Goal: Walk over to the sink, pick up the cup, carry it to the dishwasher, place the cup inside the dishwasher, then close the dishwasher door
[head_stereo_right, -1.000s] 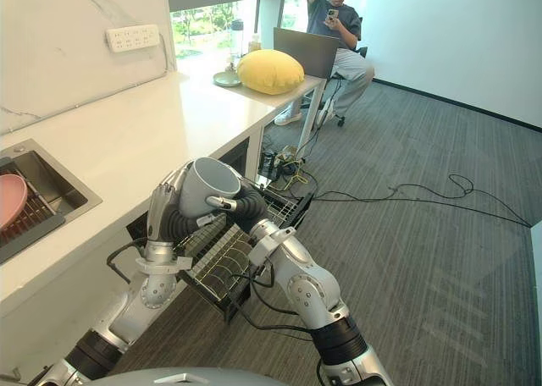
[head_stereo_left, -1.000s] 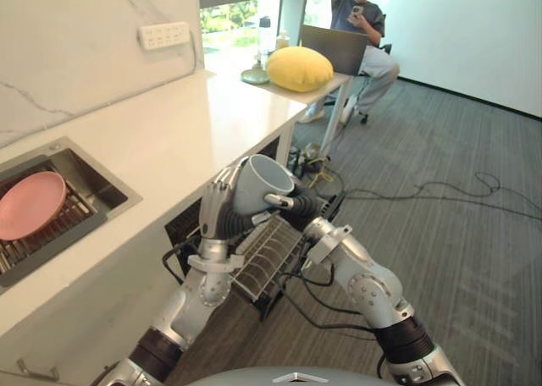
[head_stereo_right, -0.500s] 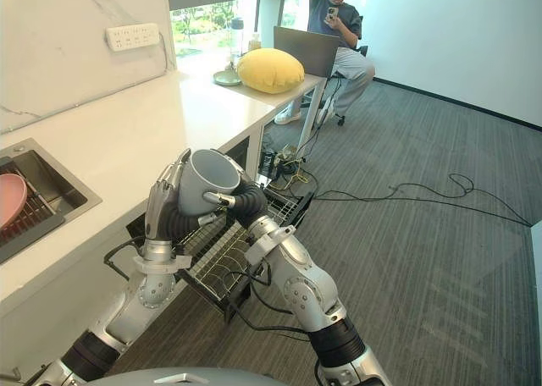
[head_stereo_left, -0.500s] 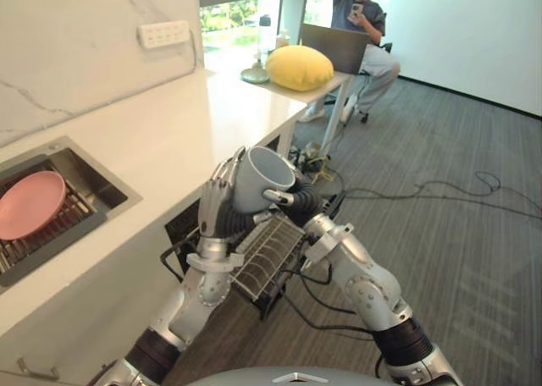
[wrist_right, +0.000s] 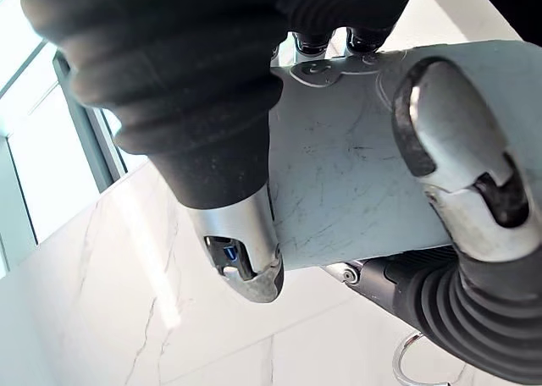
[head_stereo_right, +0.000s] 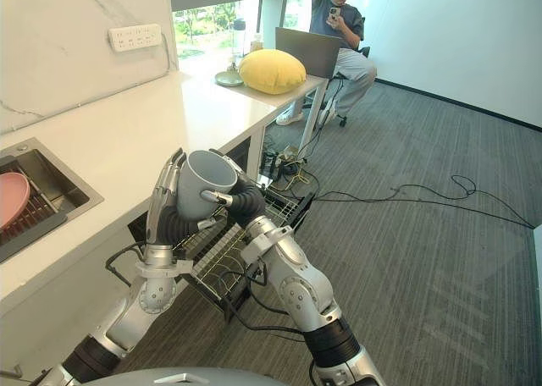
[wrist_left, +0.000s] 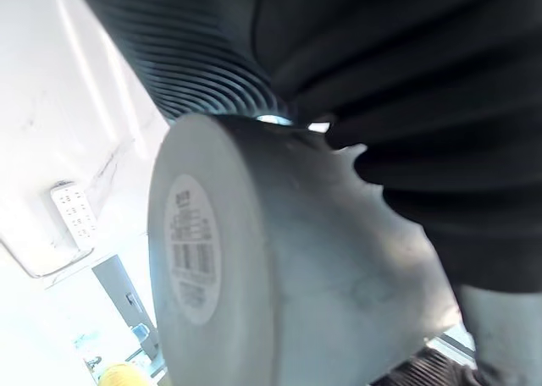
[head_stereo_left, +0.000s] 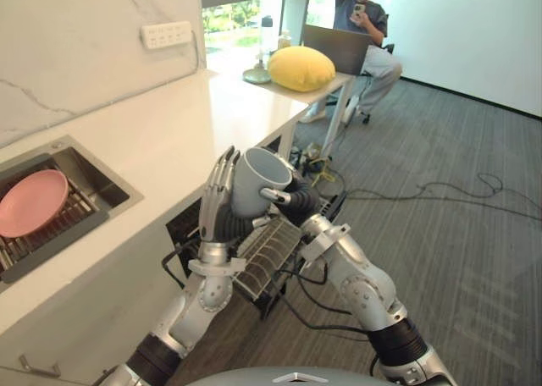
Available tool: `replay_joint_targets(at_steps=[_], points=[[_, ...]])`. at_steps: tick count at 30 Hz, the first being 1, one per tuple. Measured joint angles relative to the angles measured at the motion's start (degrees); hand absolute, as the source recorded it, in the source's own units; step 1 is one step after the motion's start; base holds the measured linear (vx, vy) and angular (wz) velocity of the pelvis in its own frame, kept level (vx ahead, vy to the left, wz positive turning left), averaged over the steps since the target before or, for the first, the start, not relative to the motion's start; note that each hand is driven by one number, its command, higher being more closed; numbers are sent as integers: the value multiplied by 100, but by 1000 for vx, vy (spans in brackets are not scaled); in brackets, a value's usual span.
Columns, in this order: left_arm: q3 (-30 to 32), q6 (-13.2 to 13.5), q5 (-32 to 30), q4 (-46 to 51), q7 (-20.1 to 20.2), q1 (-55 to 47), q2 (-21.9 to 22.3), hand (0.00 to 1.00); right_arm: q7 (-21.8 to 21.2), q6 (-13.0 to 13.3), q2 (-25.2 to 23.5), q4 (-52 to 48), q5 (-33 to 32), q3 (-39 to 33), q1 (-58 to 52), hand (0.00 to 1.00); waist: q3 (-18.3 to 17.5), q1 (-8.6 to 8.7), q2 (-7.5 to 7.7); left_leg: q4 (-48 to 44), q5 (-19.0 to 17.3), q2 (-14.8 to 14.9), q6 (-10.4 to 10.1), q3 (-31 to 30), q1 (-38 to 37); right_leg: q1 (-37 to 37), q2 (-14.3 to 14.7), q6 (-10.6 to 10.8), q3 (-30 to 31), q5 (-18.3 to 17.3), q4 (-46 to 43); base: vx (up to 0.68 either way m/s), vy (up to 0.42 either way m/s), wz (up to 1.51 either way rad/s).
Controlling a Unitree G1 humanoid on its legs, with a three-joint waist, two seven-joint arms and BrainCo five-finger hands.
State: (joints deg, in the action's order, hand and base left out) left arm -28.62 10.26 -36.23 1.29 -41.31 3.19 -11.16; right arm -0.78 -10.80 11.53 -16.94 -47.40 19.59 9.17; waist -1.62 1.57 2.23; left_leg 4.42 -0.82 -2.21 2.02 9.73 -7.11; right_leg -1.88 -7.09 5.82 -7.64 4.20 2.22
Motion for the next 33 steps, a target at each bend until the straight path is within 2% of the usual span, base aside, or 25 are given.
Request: replay_joint_targets(at_steps=[10,21,25,33], points=[[372,-59,70,-304,-52,-14,115,0,-13,267,-251,184,4,-65,0,100,-1,24,-5,18,44,-2,1,-26,4,-12,-7,-5,-70,3,-5,-13,-5,2],[647,-80,239,-480,-82,-6,342,0,-14,342,-429,465,5,-70,-10,100,-2,39,-9,43,77,-1,-6,-32,5,-14,-9,-22,-88,-4,-5,-6,-2,0],[840,-93,359,-480,-83,-7,403,0,-5,442,-435,472,3,-78,-77,100,-3,41,-10,43,88,-1,-6,-31,3,-16,-9,-30,-90,0,-7,0,0,0],[1097,-96,611,-480,-105,-7,555,0,10,666,-522,473,-7,-483,-238,100,-6,42,-16,44,109,1,-8,-30,1,-17,-9,-43,-95,7,-15,0,0,0]])
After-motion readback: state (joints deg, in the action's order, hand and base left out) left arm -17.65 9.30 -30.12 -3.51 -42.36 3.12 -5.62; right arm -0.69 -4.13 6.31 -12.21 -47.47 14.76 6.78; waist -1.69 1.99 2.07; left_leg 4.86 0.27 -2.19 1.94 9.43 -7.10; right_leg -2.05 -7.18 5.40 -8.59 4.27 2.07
